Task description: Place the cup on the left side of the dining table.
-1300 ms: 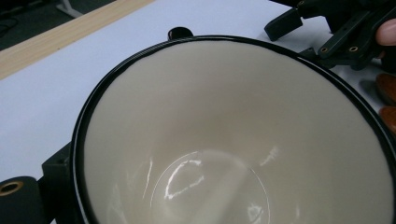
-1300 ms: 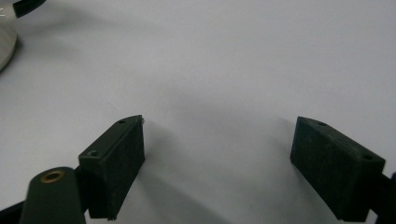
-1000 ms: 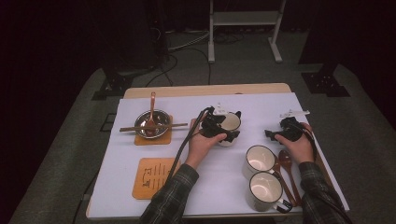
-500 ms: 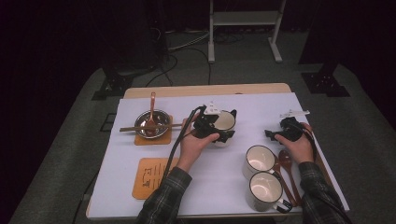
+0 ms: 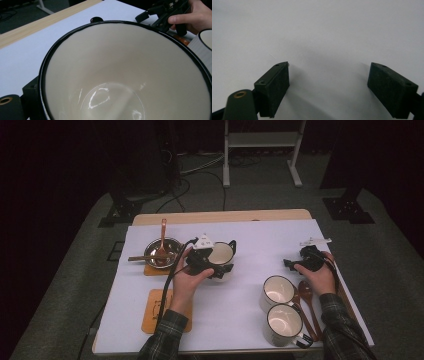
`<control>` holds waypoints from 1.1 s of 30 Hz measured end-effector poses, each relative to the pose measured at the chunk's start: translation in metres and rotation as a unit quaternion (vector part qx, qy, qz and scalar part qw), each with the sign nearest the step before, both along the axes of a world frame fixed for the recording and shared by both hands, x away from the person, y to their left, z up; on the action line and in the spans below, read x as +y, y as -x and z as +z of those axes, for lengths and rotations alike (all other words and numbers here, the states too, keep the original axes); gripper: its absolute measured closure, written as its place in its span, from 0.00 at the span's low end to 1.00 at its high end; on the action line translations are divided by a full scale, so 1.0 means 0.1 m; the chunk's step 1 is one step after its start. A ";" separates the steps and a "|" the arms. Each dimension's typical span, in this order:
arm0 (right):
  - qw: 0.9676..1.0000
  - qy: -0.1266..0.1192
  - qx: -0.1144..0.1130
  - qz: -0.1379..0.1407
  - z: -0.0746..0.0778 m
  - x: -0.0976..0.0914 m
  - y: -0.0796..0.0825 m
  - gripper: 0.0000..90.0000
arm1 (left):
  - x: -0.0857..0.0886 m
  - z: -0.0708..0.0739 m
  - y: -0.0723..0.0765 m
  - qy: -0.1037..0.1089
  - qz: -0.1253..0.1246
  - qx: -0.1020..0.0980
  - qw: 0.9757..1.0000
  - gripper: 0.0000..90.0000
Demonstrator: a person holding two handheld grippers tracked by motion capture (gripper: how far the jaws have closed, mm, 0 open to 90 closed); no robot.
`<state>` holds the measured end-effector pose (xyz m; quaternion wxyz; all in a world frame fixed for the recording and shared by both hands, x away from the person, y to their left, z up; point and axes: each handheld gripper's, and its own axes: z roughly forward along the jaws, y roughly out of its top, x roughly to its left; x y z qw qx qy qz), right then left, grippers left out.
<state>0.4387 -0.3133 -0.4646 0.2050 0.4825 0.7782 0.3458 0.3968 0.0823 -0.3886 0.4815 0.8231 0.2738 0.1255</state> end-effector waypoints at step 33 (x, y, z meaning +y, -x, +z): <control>1.000 0.000 0.000 0.000 0.00 0.00 0.00 0.18 | 0.57 -0.31 -0.04 -0.042 0.035 0.010 0.998 0.03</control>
